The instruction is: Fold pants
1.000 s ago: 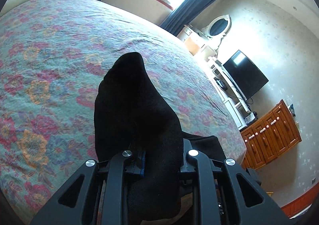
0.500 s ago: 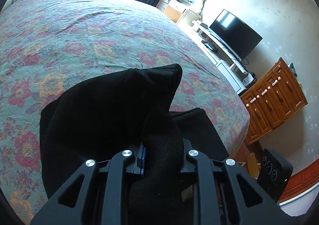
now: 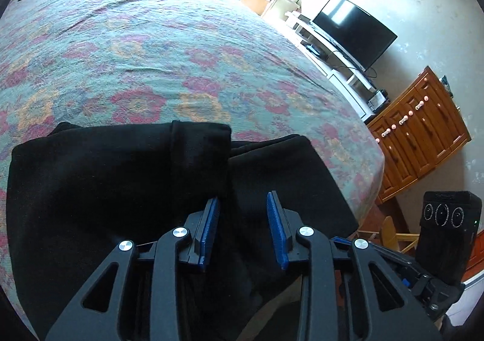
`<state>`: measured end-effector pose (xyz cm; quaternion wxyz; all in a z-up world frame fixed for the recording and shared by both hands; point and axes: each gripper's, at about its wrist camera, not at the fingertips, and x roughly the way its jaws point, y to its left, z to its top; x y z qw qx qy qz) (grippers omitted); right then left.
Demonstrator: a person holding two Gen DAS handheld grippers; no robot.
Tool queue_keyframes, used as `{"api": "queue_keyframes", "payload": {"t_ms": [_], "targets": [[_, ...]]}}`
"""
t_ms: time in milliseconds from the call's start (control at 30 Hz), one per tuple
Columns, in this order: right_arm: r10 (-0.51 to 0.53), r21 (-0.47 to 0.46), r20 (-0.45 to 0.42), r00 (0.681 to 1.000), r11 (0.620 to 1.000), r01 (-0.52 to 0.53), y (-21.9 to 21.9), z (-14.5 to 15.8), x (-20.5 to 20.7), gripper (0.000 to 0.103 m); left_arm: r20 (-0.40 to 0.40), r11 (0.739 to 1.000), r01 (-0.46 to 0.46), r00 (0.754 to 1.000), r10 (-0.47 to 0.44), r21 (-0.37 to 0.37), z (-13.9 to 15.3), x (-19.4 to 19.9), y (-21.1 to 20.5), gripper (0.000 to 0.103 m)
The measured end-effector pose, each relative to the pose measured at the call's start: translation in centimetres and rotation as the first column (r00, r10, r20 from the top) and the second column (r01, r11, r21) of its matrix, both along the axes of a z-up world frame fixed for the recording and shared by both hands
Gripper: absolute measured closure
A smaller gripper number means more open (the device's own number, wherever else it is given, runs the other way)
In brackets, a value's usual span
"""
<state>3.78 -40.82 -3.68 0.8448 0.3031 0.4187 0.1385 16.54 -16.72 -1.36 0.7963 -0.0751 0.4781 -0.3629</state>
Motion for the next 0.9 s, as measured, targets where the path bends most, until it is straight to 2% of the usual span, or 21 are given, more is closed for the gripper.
{"api": "queue_keyframes", "payload": {"t_ms": [67,133,167,200,267,400,467,600,733,900], "targets": [[-0.017,0.011,0.013,1.000,1.000,0.017,-0.4,0.5,-0.4,0.017,0.021,1.000,0.002,1.000,-0.003,0.010,0.7,-0.4,-0.2,0.064],[-0.021,0.039,0.019,1.000,0.999,0.020,-0.9,0.9,-0.4,0.017,0.052,1.000,-0.020,0.998,0.021,-0.011,1.7,-0.7,0.8,0.062],[-0.019,0.052,0.017,1.000,0.998,0.018,-1.2,1.0,-0.3,0.017,0.063,0.998,-0.047,0.997,0.049,-0.030,2.2,-0.8,1.8,0.057],[-0.013,0.066,0.014,1.000,0.998,0.012,-1.4,1.1,-0.1,0.017,0.073,0.996,-0.080,0.994,0.083,-0.049,2.7,-1.0,2.9,0.046],[0.011,0.107,-0.005,1.000,0.994,-0.011,-1.3,0.9,0.8,0.017,0.097,0.986,-0.143,0.984,0.151,-0.086,3.7,-1.2,5.5,0.037],[0.049,0.225,-0.082,0.995,0.974,-0.029,-0.4,-0.5,3.5,0.015,0.166,0.961,-0.278,0.946,0.277,-0.020,3.6,-1.8,10.8,0.036],[0.052,0.232,-0.113,0.992,0.973,-0.024,0.0,-0.9,4.7,0.015,0.175,0.942,-0.336,0.928,0.329,0.012,2.9,-2.2,13.4,0.036],[0.077,0.211,-0.140,0.987,0.976,-0.047,1.4,-1.4,7.1,0.015,0.120,0.897,-0.442,0.891,0.438,0.007,0.7,-2.4,18.3,0.036],[0.099,0.174,-0.202,0.974,0.983,-0.064,3.2,-2.6,8.4,0.015,0.042,0.870,-0.493,0.869,0.492,0.014,-1.7,-1.8,20.4,0.036],[0.157,0.162,-0.220,0.963,0.979,-0.122,5.8,-3.4,9.4,0.015,0.000,0.869,-0.494,0.869,0.494,0.014,-3.5,-2.1,20.0,0.036]]}}
